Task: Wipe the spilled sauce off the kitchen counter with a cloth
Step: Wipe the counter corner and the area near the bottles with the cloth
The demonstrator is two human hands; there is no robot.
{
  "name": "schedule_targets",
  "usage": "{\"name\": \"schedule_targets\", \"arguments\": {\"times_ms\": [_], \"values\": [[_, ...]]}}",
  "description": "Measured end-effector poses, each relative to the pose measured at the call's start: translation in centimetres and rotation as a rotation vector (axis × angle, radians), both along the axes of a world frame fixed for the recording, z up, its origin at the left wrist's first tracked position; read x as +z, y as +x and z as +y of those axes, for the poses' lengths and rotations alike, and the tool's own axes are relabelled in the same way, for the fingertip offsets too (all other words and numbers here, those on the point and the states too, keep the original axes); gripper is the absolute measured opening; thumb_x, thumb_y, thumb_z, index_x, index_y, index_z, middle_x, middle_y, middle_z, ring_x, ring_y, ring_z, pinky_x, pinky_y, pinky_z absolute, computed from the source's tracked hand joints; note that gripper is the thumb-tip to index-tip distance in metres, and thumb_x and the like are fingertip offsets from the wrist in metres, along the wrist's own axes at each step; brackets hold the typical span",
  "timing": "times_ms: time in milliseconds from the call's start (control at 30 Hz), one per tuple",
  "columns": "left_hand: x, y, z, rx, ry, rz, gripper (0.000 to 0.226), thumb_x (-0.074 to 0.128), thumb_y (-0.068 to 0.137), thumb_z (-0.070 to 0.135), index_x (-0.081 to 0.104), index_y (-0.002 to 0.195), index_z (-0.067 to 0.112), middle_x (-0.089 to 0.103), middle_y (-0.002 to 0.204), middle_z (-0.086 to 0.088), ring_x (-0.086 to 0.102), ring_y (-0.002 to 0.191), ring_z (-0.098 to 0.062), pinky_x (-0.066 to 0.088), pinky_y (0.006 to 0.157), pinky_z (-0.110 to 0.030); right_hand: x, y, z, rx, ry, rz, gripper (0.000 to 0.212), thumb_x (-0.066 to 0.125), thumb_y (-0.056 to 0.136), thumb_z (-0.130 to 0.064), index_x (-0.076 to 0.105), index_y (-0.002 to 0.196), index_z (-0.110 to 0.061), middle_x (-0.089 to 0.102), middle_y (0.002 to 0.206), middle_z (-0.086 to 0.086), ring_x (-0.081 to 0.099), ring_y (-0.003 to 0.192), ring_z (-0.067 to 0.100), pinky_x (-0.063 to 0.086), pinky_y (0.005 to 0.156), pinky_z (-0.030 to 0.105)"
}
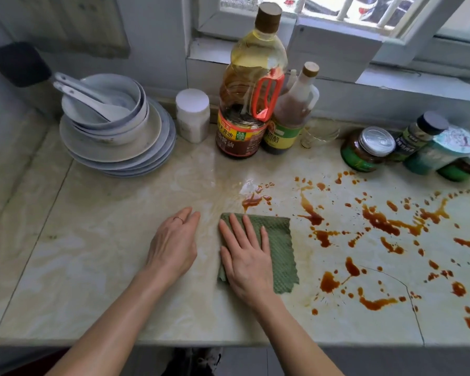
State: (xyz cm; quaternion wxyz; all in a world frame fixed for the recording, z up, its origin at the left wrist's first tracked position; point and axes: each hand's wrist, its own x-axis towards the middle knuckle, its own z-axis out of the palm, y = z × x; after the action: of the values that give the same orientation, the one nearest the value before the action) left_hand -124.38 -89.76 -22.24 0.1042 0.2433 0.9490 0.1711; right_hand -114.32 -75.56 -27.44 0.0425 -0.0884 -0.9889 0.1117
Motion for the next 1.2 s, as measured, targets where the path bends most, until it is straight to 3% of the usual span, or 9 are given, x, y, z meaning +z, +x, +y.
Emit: {"name": "schedule_targets", "arguments": {"times_ms": [267, 500, 733, 867, 1000, 1067, 1200], "values": [[0.6, -3.1, 3.0, -0.092, 0.027, 0.013, 0.060, 0.039, 0.085, -0.002, 0.033, 0.143, 0.014, 0.025, 0.154, -0.004, 0.026, 0.140, -0.021, 0.028, 0.110, -0.028, 0.1, 1.5, -1.4, -0.081, 0.001, 0.007, 0.052, 0.033, 0.100, -0.041, 0.033, 0.151, -0.031, 0.029, 0.158, -0.006, 0.020, 0.148, 0.019, 0.015, 0.116, 0.051], [0.4, -4.9, 3.8, -0.124, 0.014, -0.015, 0.060, 0.038, 0.087, 0.002, 0.027, 0.146, 0.012, 0.021, 0.156, -0.004, 0.019, 0.143, -0.019, 0.018, 0.115, -0.027, 0.0, -5.2, 0.4, -0.174, 0.003, -0.035, 0.052, 0.029, 0.101, -0.041, 0.028, 0.152, -0.033, 0.023, 0.160, -0.008, 0.011, 0.150, 0.018, 0.010, 0.117, 0.052], [0.1, -5.5, 4.1, -0.111, 0.018, -0.034, 0.064, 0.037, 0.087, -0.003, 0.021, 0.148, 0.009, 0.013, 0.158, -0.004, 0.014, 0.145, -0.017, 0.015, 0.114, -0.024, -0.2, -3.1, -1.9, -0.181, 0.002, -0.011, 0.052, 0.033, 0.100, -0.040, 0.032, 0.151, -0.032, 0.026, 0.159, -0.007, 0.014, 0.149, 0.020, 0.012, 0.116, 0.056], [-0.1, -5.6, 4.1, -0.116, 0.024, -0.030, 0.062, 0.036, 0.089, -0.002, 0.022, 0.148, 0.010, 0.014, 0.157, -0.003, 0.014, 0.144, -0.016, 0.014, 0.114, -0.022, 0.1, -8.3, 0.9, -0.231, 0.027, -0.033, 0.053, 0.028, 0.099, -0.043, 0.033, 0.150, -0.034, 0.027, 0.159, -0.006, 0.011, 0.150, 0.024, 0.005, 0.116, 0.060], [-0.3, -5.8, 3.9, -0.126, 0.031, -0.030, 0.063, 0.035, 0.089, -0.005, 0.021, 0.148, 0.010, 0.012, 0.158, -0.003, 0.013, 0.144, -0.017, 0.014, 0.114, -0.023, -0.2, -9.4, 3.7, -0.415, 0.010, -0.104, 0.058, 0.016, 0.098, -0.046, 0.017, 0.155, -0.035, 0.009, 0.163, -0.008, -0.005, 0.150, 0.023, -0.007, 0.114, 0.060], [-0.5, -5.6, 3.9, -0.129, 0.032, -0.025, 0.063, 0.035, 0.088, -0.005, 0.021, 0.148, 0.008, 0.012, 0.158, -0.005, 0.013, 0.145, -0.019, 0.013, 0.115, -0.024, -0.2, -8.5, 2.6, -0.462, 0.010, -0.057, 0.057, 0.023, 0.098, -0.044, 0.024, 0.154, -0.031, 0.016, 0.162, -0.005, 0.005, 0.150, 0.027, 0.001, 0.114, 0.062], [-1.3, -5.0, 4.2, -0.131, 0.011, -0.005, 0.058, 0.040, 0.092, 0.007, 0.020, 0.147, 0.003, 0.015, 0.156, -0.011, 0.014, 0.145, -0.023, 0.011, 0.117, -0.029, -0.4, -7.5, 1.1, -0.284, 0.028, -0.053, 0.054, 0.033, 0.097, -0.043, 0.034, 0.150, -0.032, 0.028, 0.158, -0.004, 0.014, 0.149, 0.027, 0.011, 0.113, 0.063]]}}
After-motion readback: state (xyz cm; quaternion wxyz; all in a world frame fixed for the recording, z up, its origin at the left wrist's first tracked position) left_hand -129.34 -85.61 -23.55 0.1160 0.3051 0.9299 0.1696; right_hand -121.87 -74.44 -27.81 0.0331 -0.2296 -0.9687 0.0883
